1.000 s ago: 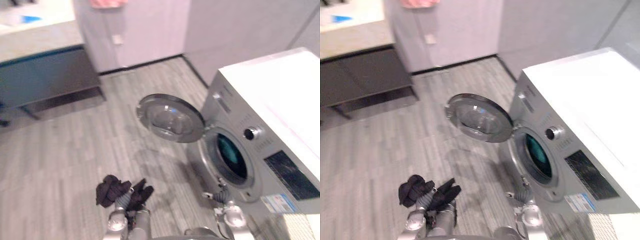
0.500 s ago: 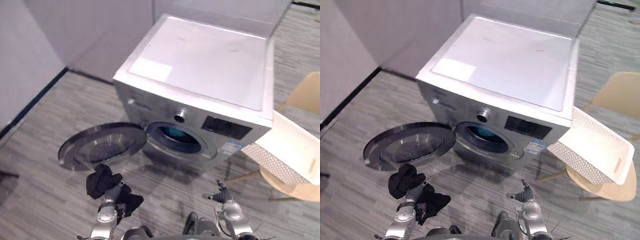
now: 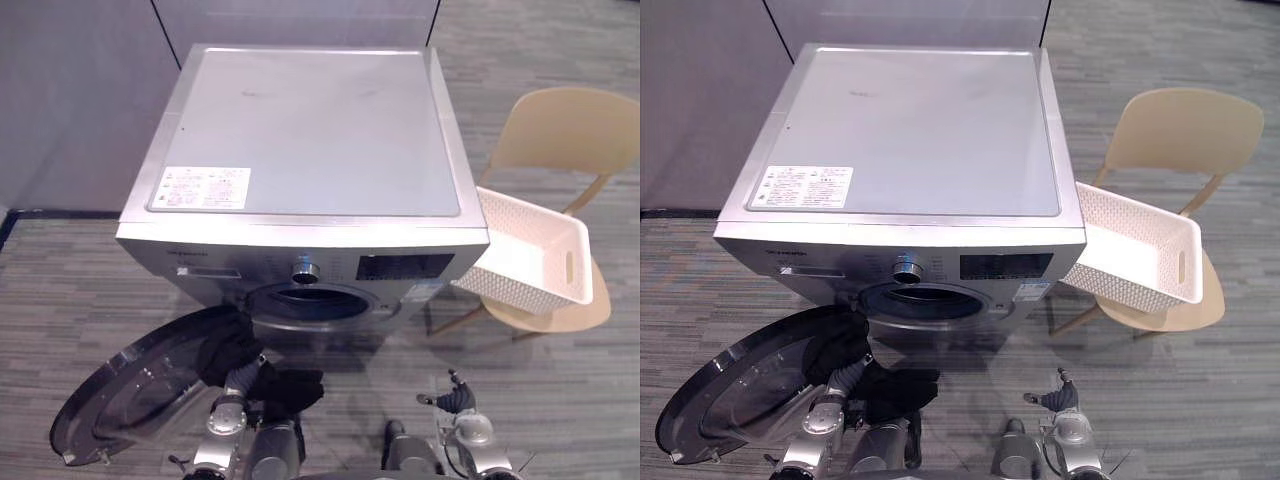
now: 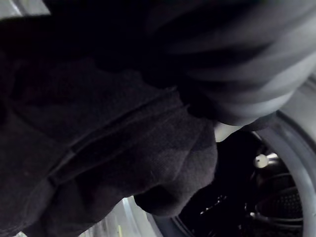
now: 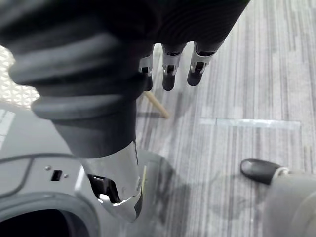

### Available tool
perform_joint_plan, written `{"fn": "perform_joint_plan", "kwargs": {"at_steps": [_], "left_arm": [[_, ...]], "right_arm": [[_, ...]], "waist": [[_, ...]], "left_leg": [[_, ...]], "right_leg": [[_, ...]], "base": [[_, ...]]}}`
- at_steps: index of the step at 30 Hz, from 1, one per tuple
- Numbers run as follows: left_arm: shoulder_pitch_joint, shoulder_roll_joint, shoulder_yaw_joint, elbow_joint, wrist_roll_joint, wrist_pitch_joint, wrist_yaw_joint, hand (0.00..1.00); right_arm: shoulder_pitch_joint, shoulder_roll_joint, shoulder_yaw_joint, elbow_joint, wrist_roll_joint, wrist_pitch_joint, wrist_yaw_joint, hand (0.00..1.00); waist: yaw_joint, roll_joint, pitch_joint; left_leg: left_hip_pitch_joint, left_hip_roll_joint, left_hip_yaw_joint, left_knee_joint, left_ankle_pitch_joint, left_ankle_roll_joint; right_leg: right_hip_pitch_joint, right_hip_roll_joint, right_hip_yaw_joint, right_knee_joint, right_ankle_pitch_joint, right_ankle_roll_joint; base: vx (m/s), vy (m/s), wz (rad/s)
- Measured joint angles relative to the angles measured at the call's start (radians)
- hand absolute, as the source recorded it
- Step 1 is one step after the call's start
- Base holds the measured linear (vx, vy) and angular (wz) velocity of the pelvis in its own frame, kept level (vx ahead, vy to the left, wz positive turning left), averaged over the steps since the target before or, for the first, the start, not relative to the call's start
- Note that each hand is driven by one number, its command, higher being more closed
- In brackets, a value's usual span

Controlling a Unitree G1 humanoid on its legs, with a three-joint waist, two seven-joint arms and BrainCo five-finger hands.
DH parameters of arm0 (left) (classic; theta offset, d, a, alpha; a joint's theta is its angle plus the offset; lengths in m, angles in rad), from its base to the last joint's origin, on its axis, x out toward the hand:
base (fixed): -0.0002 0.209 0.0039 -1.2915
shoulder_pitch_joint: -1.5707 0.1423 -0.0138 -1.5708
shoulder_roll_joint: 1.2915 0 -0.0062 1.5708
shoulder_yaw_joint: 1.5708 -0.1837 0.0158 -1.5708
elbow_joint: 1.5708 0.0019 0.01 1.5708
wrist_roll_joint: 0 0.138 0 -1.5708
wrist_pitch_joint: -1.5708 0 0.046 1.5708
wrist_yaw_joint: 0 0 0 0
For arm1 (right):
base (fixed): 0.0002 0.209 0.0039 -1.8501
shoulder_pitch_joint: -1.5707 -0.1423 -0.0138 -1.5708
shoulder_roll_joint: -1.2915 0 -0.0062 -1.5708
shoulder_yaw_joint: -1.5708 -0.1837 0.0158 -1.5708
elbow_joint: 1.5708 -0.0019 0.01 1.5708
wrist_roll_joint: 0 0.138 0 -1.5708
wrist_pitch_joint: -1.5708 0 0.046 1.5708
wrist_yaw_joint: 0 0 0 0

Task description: Pick up the laundry basket with both hands and put the clothes into the washing machine.

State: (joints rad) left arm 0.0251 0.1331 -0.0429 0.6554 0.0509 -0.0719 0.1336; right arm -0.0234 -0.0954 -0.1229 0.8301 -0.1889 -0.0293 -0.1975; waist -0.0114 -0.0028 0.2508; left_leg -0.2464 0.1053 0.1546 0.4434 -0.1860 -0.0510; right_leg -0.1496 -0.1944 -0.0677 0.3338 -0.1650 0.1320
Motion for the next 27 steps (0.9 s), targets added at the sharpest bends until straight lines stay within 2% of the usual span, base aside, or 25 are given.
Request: {"fn": "perform_joint_plan", "kwargs": {"at_steps": [3,5,7,9,11,14,19,21,23,26,27], "left_arm": [[-0.032,0.017,-0.010,-0.001,0.003,0.000,0.001,1.00],[-0.087,0.039,-0.035,-0.027,0.019,0.001,0.004,1.00],[-0.146,0.038,-0.040,-0.071,0.032,0.002,0.021,1.00],[-0.179,0.037,-0.041,-0.115,0.031,0.002,0.033,1.00],[-0.226,0.034,-0.042,-0.184,0.029,0.002,0.063,1.00],[-0.301,0.028,-0.034,-0.288,0.019,0.004,0.100,1.00],[-0.447,0.031,-0.036,-0.445,0.034,0.020,0.148,1.00],[-0.512,0.048,-0.038,-0.498,0.095,0.030,0.169,1.00],[-0.603,0.097,-0.043,-0.535,0.175,0.049,0.185,1.00],[-0.723,0.185,-0.051,-0.550,0.233,0.067,0.203,1.00],[-0.824,0.265,-0.073,-0.550,0.259,0.077,0.220,1.00]], "right_arm": [[-0.049,-0.003,0.001,-0.011,0.001,0.000,-0.005,0.00],[-0.074,-0.005,0.004,-0.071,0.003,0.000,-0.018,0.00],[-0.079,-0.012,0.011,-0.154,0.004,0.002,-0.023,0.00],[-0.083,-0.012,0.020,-0.214,0.005,0.004,-0.032,0.00],[-0.096,-0.009,0.028,-0.300,0.015,0.007,-0.052,0.00],[-0.126,-0.009,0.027,-0.412,0.021,0.013,-0.073,0.00],[-0.161,-0.008,0.021,-0.595,0.033,0.004,-0.113,0.00],[-0.165,-0.003,0.020,-0.635,0.040,-0.005,-0.125,0.00],[-0.164,0.012,0.014,-0.673,0.041,-0.009,-0.131,0.00],[-0.151,0.014,0.012,-0.717,0.041,-0.028,-0.131,0.00],[-0.143,0.014,0.011,-0.744,0.041,-0.044,-0.131,0.00]], "waist": [[0.000,0.012,0.049],[-0.001,0.017,0.088],[-0.003,0.015,0.130],[-0.001,0.014,0.160],[-0.004,0.014,0.173],[-0.002,0.012,0.197],[0.000,0.009,0.232],[0.000,0.008,0.240],[-0.003,0.007,0.253],[-0.007,0.007,0.257],[-0.015,0.007,0.257]], "left_leg": [[-0.047,0.019,0.031,0.080,-0.026,0.006],[-0.146,0.052,0.049,0.194,-0.080,0.014],[-0.244,0.091,0.066,0.317,-0.161,0.030],[-0.302,0.111,0.068,0.404,-0.199,0.029],[-0.430,0.138,0.066,0.528,-0.242,0.031],[-0.603,0.177,0.037,0.664,-0.267,0.031],[-0.834,0.205,-0.006,0.837,-0.288,0.034],[-0.915,0.209,-0.023,0.889,-0.290,0.033],[-0.984,0.210,-0.042,0.939,-0.292,0.031],[-1.045,0.211,-0.060,0.976,-0.291,0.031],[-1.088,0.211,-0.072,0.997,-0.291,0.031]], "right_leg": [[-0.077,0.007,0.030,0.083,-0.010,-0.001],[-0.205,0.017,0.059,0.210,-0.051,0.008],[-0.328,0.022,0.076,0.353,-0.117,0.016],[-0.397,0.023,0.086,0.438,-0.154,0.018],[-0.542,0.026,0.104,0.575,-0.195,0.012],[-0.716,0.044,0.113,0.716,-0.225,0.003],[-0.950,0.055,0.123,0.912,-0.272,-0.011],[-1.030,0.056,0.124,0.976,-0.287,-0.014],[-1.097,0.056,0.124,1.037,-0.300,-0.021],[-1.153,0.057,0.122,1.081,-0.307,-0.020],[-1.192,0.058,0.121,1.103,-0.308,-0.020]], "base": [[-0.08,0.061,-0.53],[-0.17,0.015,-0.47],[-0.22,-0.025,-0.36],[-0.17,-0.022,-0.29],[-0.17,-0.039,-0.15],[-0.15,-0.071,-0.12],[-0.11,-0.089,0.01],[-0.11,-0.108,0.09],[-0.10,-0.094,0.08],[-0.10,-0.079,0.06],[-0.12,-0.084,0.06]]}}
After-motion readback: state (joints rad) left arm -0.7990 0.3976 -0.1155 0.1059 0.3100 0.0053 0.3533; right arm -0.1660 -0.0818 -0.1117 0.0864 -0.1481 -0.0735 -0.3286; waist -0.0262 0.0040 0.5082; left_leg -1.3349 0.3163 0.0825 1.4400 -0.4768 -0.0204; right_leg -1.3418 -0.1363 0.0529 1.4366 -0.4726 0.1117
